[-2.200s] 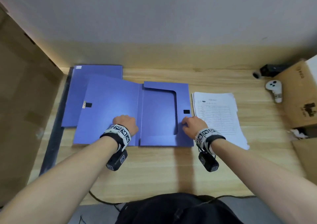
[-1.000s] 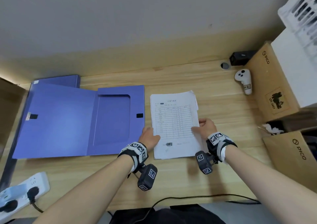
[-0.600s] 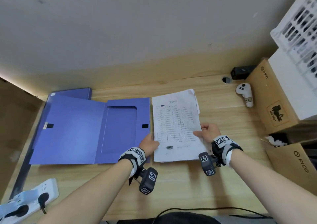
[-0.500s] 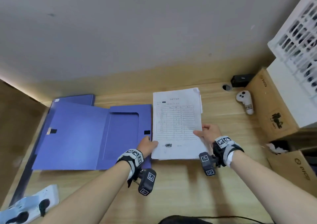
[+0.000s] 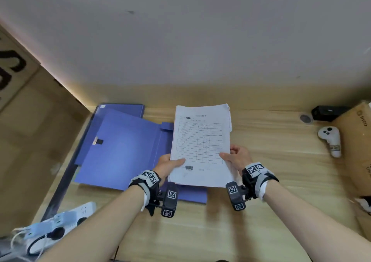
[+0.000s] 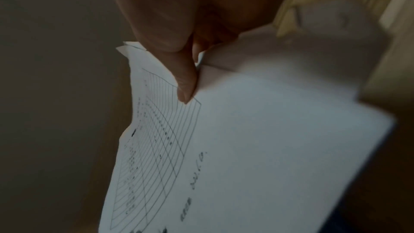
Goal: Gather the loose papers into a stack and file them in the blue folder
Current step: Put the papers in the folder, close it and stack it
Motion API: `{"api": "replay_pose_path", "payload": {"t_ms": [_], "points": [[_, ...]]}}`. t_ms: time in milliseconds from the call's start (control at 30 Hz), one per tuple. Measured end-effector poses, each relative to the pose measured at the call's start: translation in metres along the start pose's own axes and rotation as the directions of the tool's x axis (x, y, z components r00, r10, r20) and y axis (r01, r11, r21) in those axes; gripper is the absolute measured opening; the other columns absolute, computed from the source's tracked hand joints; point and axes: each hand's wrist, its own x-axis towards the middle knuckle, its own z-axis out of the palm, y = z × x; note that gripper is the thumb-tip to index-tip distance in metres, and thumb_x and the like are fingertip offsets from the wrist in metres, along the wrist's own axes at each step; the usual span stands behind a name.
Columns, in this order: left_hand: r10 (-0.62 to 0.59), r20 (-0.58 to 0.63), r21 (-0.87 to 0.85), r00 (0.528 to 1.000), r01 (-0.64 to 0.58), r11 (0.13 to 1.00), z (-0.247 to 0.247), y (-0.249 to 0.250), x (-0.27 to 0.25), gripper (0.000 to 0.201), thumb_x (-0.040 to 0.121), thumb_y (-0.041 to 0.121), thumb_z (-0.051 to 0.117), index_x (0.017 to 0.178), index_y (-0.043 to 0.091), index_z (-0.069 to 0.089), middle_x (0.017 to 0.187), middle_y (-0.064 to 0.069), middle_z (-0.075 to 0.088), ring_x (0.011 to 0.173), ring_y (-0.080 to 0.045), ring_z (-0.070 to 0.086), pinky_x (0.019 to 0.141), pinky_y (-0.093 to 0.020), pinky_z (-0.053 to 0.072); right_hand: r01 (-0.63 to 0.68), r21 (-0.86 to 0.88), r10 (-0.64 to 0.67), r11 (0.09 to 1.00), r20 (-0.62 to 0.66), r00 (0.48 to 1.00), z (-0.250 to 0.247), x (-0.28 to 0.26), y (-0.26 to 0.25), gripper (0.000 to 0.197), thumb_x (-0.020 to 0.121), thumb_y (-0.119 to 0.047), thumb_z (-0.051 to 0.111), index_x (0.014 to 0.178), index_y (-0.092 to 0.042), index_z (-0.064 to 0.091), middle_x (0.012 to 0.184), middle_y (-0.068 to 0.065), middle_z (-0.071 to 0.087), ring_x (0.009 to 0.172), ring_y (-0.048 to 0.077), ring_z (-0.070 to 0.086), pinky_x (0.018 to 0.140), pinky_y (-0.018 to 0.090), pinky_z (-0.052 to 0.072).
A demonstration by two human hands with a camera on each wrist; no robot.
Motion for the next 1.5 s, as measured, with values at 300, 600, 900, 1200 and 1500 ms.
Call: {"api": "replay_pose_path", "payload": {"t_ms": [300, 600, 900, 1200, 1500], "points": [[0.019, -0.179, 0.074, 0.984, -0.006, 0.997, -0.105, -0.039, 0.017, 0.03, 0.091, 0.0, 0.064, 0.121, -0.002, 0.066, 0.122, -0.018, 0.069, 0.103, -0.027, 0.067, 0.098, -0.042, 0.053, -0.053, -0.159, 0.056, 0.986, 0.014, 0.998, 0.11, 0.022, 0.043, 0.022, 0.078, 0.006, 0.075, 0.097, 0.004, 0.067, 0.086, 0.018, 0.07, 0.08, 0.03, 0.065, 0.084, 0.048, 0.057], [0.054, -0.252, 0.244, 0.966, 0.009, 0.97, -0.218, -0.054, 0.033, 0.031, 0.092, 0.003, 0.063, 0.122, -0.003, 0.066, 0.12, -0.016, 0.069, 0.109, -0.028, 0.066, 0.093, -0.034, 0.05, 0.077, -0.502, -0.165, 0.861, -0.133, 0.977, 0.136, 0.034, 0.063, 0.023, 0.083, 0.004, 0.061, 0.088, -0.018, 0.065, 0.08, -0.002, 0.065, 0.081, 0.022, 0.064, 0.086, 0.035, 0.054], [0.189, -0.389, 0.441, 0.902, 0.002, 0.897, -0.265, -0.046, 0.031, 0.022, 0.094, 0.009, 0.06, 0.111, 0.003, 0.072, 0.098, -0.008, 0.071, 0.085, -0.027, 0.063, 0.081, -0.041, 0.055, 0.049, -0.642, -0.177, 0.765, -0.136, 0.975, 0.144, 0.03, 0.059, 0.024, 0.084, 0.002, 0.056, 0.087, -0.018, 0.069, 0.089, 0.007, 0.065, 0.08, 0.022, 0.059, 0.077, 0.023, 0.04], [0.173, -0.417, 0.594, 0.892, 0.124, 0.795, -0.26, -0.04, 0.027, 0.025, 0.092, 0.009, 0.053, 0.11, 0.009, 0.071, 0.105, -0.012, 0.074, 0.092, -0.034, 0.067, 0.07, -0.032, 0.05, 0.06, -0.658, -0.179, 0.75, -0.114, 0.977, 0.145, 0.027, 0.055, 0.024, 0.085, 0.003, 0.054, 0.092, -0.011, 0.072, 0.094, 0.008, 0.063, 0.082, 0.022, 0.058, 0.078, 0.024, 0.039], [0.112, -0.391, 0.498, 0.913, 0.108, 0.861, -0.23, -0.046, 0.041, 0.029, 0.092, 0.01, 0.056, 0.117, 0.012, 0.069, 0.115, -0.008, 0.073, 0.086, -0.026, 0.061, 0.073, -0.03, 0.049, 0.06, -0.661, -0.171, 0.748, -0.105, 0.98, 0.146, 0.027, 0.052, 0.026, 0.085, 0.001, 0.053, 0.088, -0.019, 0.068, 0.1, 0.008, 0.063, 0.083, 0.021, 0.057, 0.078, 0.024, 0.039]]}}
